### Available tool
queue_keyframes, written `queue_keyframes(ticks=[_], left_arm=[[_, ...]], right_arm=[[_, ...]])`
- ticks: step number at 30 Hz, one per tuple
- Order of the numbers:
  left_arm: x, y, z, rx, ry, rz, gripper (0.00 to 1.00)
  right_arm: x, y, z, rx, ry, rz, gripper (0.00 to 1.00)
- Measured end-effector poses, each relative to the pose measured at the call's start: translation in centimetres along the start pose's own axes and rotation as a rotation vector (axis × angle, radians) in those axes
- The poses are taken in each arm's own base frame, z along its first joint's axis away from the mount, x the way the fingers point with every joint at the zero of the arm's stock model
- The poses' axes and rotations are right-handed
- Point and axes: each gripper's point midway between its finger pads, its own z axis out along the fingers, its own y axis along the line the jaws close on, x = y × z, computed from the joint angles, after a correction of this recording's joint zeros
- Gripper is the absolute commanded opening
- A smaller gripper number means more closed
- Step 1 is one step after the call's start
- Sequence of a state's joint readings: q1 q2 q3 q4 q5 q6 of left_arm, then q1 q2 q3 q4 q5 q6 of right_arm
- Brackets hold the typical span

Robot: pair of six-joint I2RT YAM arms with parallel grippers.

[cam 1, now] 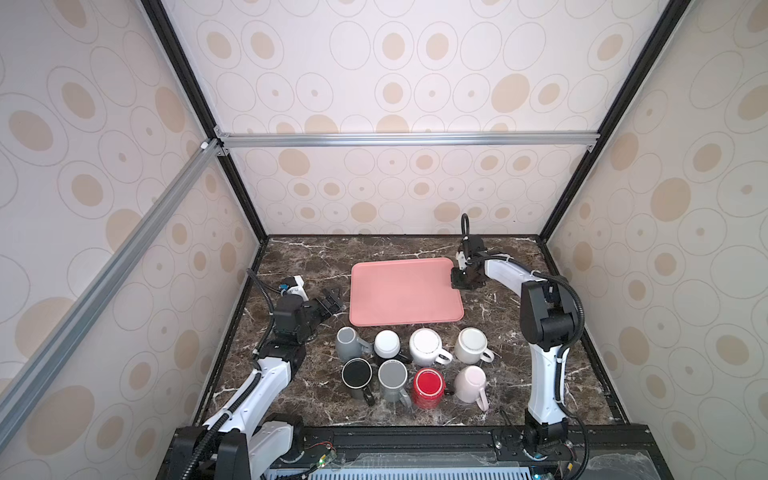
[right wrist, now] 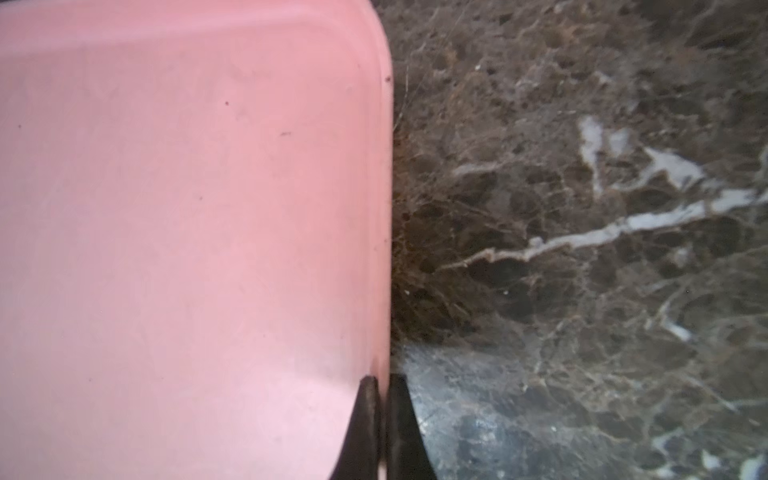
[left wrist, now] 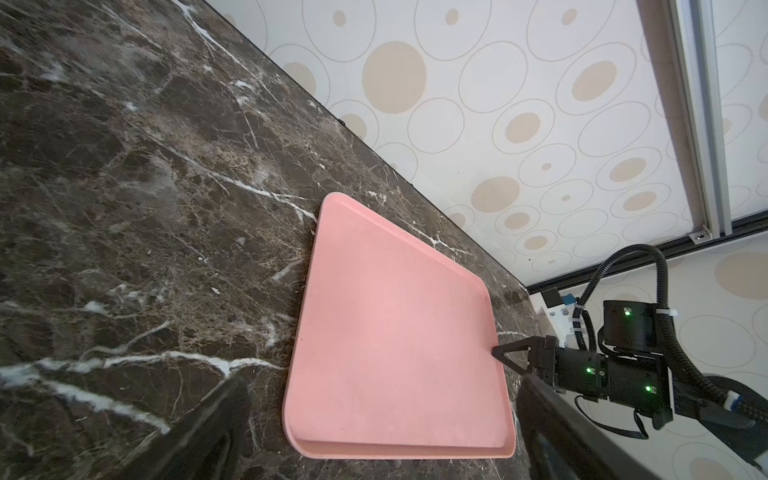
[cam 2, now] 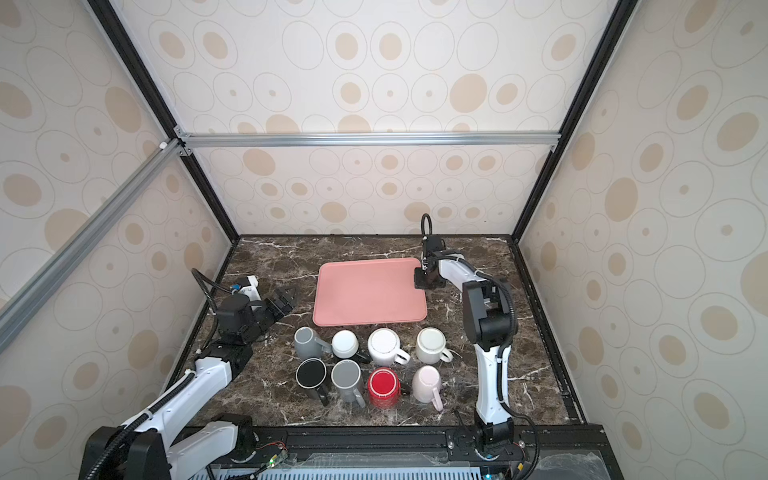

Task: Turn the mug right side up
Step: 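Withdraw the right gripper and move it above the upside-down pale pink mug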

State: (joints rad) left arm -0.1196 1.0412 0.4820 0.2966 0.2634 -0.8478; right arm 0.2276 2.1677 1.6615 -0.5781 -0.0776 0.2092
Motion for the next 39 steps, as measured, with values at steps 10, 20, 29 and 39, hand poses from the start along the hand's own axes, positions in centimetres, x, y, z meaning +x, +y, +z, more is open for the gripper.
queue_keyframes(ticks=[10,20,29,39], left_arm=[[0.0,0.0,0.0,0.000,0.000,0.000,0.99],[0.3,0.2,-0.4,-0.012,0.012,-0.003,0.99],[-0.7,-1.0,-1.5,0.023,-0.028,0.007,0.99],[-0.2,-0.4,-2.3,0.041,-0.067,0.004,0.99]], right_arm=[[0.8,-0.9,0.9,0.030,0.034,0.015,0.45],[0.3,-1.0,-3.8,0.038,-0.060,0.084,0.59],[3.4,2.3,-15.4,-0.001,-0.346,0.107,0.60],[14.5,4.2,-18.9,-0.126,-0.374,0.063,0.60]])
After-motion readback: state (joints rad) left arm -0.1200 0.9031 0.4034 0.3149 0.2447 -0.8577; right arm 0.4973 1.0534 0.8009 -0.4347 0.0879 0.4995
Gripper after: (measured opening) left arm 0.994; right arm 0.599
